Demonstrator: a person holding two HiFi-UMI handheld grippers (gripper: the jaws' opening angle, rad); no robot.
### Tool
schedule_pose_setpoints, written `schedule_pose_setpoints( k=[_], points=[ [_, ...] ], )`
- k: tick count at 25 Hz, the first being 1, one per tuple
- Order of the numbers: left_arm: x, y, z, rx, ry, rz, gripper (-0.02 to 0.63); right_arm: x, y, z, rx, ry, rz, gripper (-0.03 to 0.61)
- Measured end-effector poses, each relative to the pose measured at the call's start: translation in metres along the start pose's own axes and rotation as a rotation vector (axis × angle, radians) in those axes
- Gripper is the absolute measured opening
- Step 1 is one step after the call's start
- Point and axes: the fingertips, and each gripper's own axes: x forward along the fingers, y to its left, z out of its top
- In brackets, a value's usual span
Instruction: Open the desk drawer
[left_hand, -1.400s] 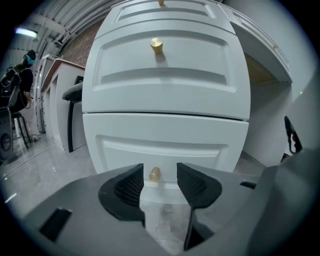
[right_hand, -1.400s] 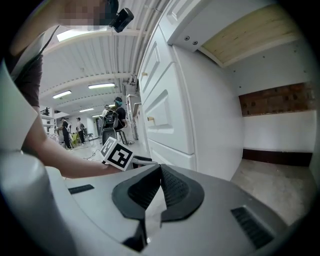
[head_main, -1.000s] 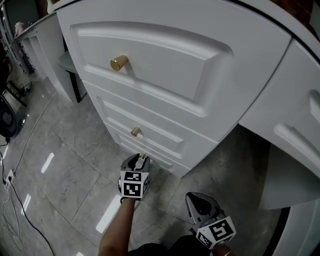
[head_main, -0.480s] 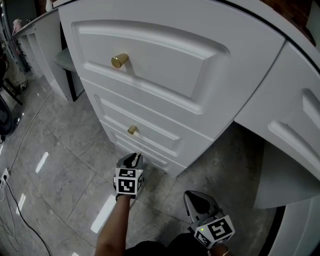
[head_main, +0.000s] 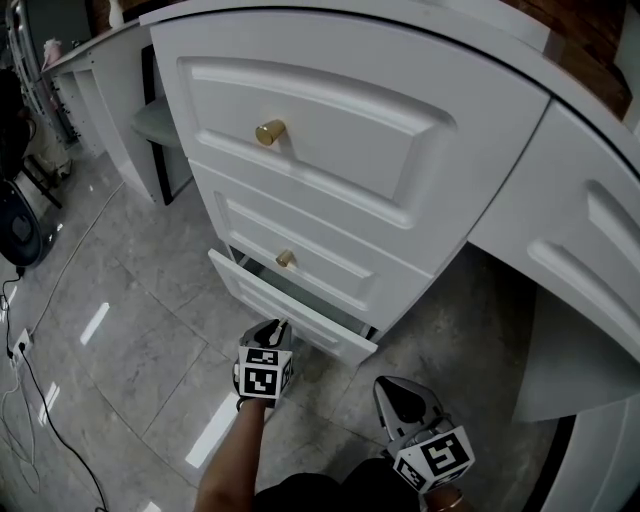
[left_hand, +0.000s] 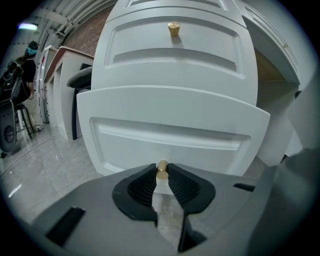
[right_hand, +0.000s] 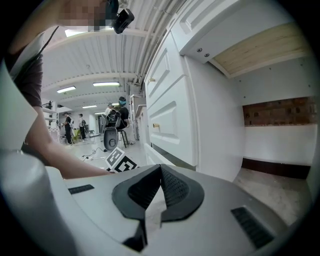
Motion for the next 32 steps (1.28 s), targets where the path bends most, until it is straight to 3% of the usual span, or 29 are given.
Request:
schedule_pose_setpoints(
  k=[32],
  points=[
    [-0.098,0.017,-0.065,-0.048,0.017,0.098,0.078,-0.014,0.03,0.03,-0.005,-0.067,0.077,0.005]
  ],
)
